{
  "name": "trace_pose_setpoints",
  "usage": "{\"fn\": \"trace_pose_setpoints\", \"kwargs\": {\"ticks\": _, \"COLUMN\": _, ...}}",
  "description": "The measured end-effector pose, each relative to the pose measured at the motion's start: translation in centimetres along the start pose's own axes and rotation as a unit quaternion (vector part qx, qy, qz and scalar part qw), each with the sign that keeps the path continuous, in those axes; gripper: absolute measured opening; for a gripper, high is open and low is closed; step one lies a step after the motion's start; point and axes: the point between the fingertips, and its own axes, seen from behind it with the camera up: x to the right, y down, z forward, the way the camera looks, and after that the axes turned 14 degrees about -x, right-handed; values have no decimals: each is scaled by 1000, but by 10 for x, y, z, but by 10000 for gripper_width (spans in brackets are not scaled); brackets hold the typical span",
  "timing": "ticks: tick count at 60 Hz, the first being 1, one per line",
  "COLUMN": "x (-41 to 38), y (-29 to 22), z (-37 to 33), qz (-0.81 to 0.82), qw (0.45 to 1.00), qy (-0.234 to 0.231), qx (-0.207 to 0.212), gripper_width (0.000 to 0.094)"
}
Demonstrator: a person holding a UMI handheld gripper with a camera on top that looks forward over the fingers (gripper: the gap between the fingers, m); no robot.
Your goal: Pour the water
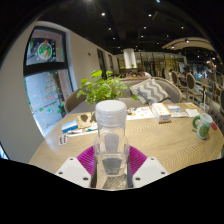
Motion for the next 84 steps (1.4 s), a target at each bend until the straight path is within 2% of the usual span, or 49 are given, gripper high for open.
{"fn": "trace_pose_setpoints", "kwargs": {"ticks": 14, "x": 46, "y": -102, "z": -54, "qz": 211, "qw": 968, "qy": -132, "qx": 38, "gripper_width": 407}}
{"fn": "trace_pose_setpoints", "kwargs": {"ticks": 26, "x": 138, "y": -169, "z": -80, "qz": 426, "qw": 860, "qy": -276, "qx": 59, "gripper_width": 404}}
{"fn": "trace_pose_setpoints", "kwargs": {"ticks": 40, "x": 265, "y": -177, "z": -57, "qz": 617, "qw": 689, "qy": -376, "qx": 64, "gripper_width": 406}}
{"fn": "trace_pose_setpoints", "kwargs": {"ticks": 45, "x": 298, "y": -165, "z": -56, "qz": 670, "qw": 623, "qy": -399, "qx": 61, "gripper_width": 408}}
{"fn": "trace_pose_setpoints", "kwargs": {"ticks": 47, "x": 308, "y": -165, "z": -37, "qz": 687, "qw": 603, "qy": -400, "qx": 60, "gripper_width": 407}}
{"fn": "trace_pose_setpoints", "kwargs": {"ticks": 51, "x": 322, "y": -155, "z": -45, "qz": 707, "qw": 572, "qy": -414, "qx": 51, "gripper_width": 407}}
{"fn": "trace_pose_setpoints", "kwargs": {"ticks": 56, "x": 320, "y": -147, "z": -21, "qz": 706, "qw": 577, "qy": -409, "qx": 32, "gripper_width": 405}}
{"fn": "trace_pose_setpoints", "kwargs": {"ticks": 63, "x": 318, "y": -141, "z": -30, "qz": 702, "qw": 579, "qy": -414, "qx": 15, "gripper_width": 404}}
{"fn": "trace_pose_setpoints", "kwargs": {"ticks": 66, "x": 314, "y": -149, "z": -26, "qz": 690, "qw": 596, "qy": -411, "qx": 7, "gripper_width": 404}}
{"fn": "trace_pose_setpoints", "kwargs": {"ticks": 72, "x": 317, "y": -137, "z": -54, "qz": 617, "qw": 688, "qy": -382, "qx": -6, "gripper_width": 405}}
{"fn": "trace_pose_setpoints", "kwargs": {"ticks": 73, "x": 313, "y": -150, "z": -39, "qz": 600, "qw": 709, "qy": -370, "qx": -8, "gripper_width": 408}}
{"fn": "trace_pose_setpoints", "kwargs": {"ticks": 77, "x": 329, "y": -159, "z": -61, "qz": 519, "qw": 786, "qy": -335, "qx": 1, "gripper_width": 405}}
{"fn": "trace_pose_setpoints", "kwargs": {"ticks": 84, "x": 368, "y": -181, "z": -76, "qz": 361, "qw": 903, "qy": -229, "qx": 41, "gripper_width": 408}}
